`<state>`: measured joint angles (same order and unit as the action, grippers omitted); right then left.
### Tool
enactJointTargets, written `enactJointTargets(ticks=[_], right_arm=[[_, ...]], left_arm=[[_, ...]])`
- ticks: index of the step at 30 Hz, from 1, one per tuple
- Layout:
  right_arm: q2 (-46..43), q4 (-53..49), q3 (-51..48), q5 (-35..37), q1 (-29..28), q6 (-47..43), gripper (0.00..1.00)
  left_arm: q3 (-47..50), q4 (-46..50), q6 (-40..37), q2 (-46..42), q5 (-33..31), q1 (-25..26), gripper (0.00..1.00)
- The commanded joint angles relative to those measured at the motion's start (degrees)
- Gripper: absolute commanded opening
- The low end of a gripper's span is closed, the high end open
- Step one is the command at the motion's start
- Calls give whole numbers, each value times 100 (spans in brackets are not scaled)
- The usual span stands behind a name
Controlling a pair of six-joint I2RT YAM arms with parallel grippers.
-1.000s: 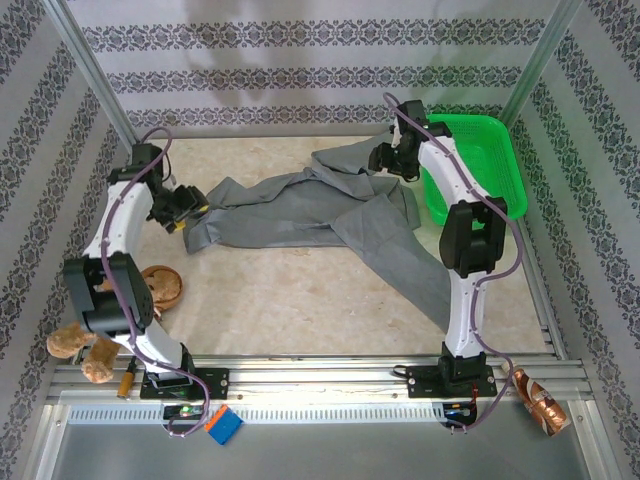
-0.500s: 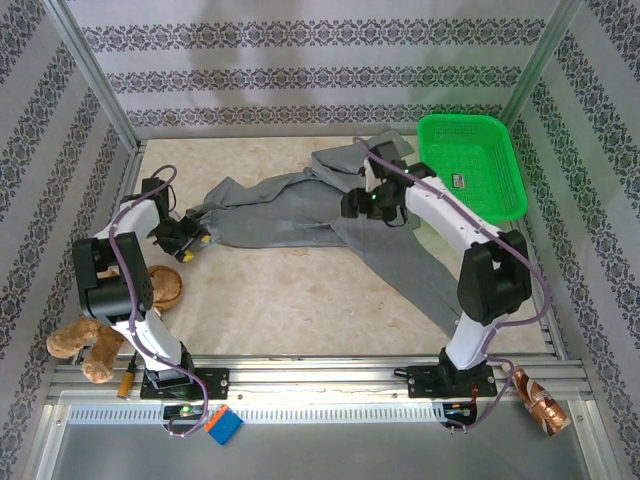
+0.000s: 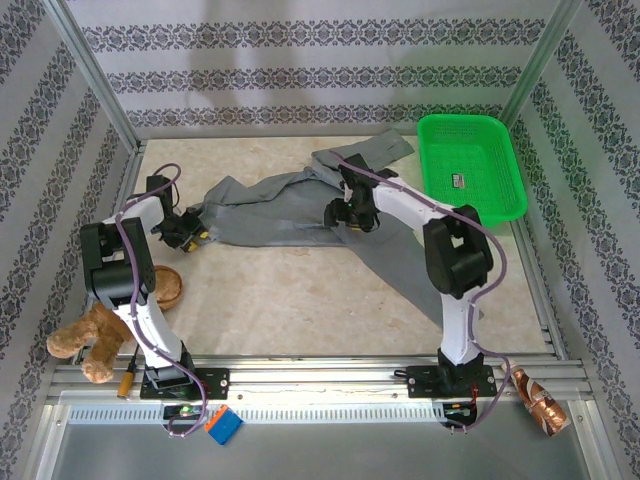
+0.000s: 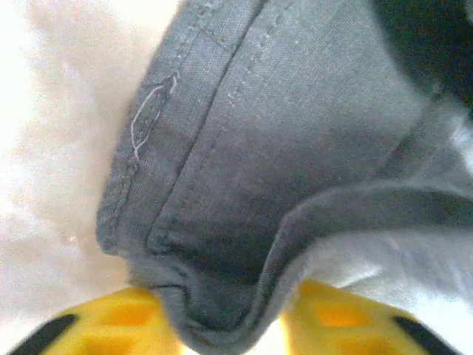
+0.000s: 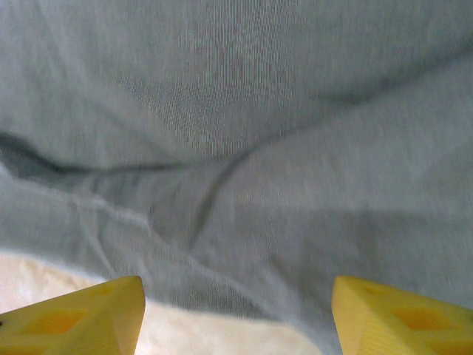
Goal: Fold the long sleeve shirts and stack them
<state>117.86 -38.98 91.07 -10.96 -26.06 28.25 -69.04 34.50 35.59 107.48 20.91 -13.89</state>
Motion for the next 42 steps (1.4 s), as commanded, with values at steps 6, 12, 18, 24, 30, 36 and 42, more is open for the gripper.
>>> enactJointTargets(ticks=[6, 12, 18, 24, 30, 36, 42], right_arm=[[972, -700, 1143, 1286, -155, 466, 64], [752, -1079, 438, 2123, -190, 325, 62], [-96, -730, -1144, 2284, -88, 335, 62], [-1035, -139, -1861, 1682, -56, 401, 67], [-2131, -899, -1807, 1656, 91, 339, 73], [-3787, -1778, -3064, 1856, 825, 817, 74], [-4452, -1768, -4550, 1816, 1474, 988, 73]], left_arm=[[-20, 163, -353, -96, -232, -26, 16], [156, 615, -640, -614, -515, -110, 13], [479, 937, -765, -1080, -640, -158, 13], [971, 902, -639, -1367, -562, -158, 20], [1170, 974, -342, -2130, -358, -149, 52], [513, 1148, -270, -2714, -301, 164, 60], [75, 834, -247, -2509, -188, 1390, 64]])
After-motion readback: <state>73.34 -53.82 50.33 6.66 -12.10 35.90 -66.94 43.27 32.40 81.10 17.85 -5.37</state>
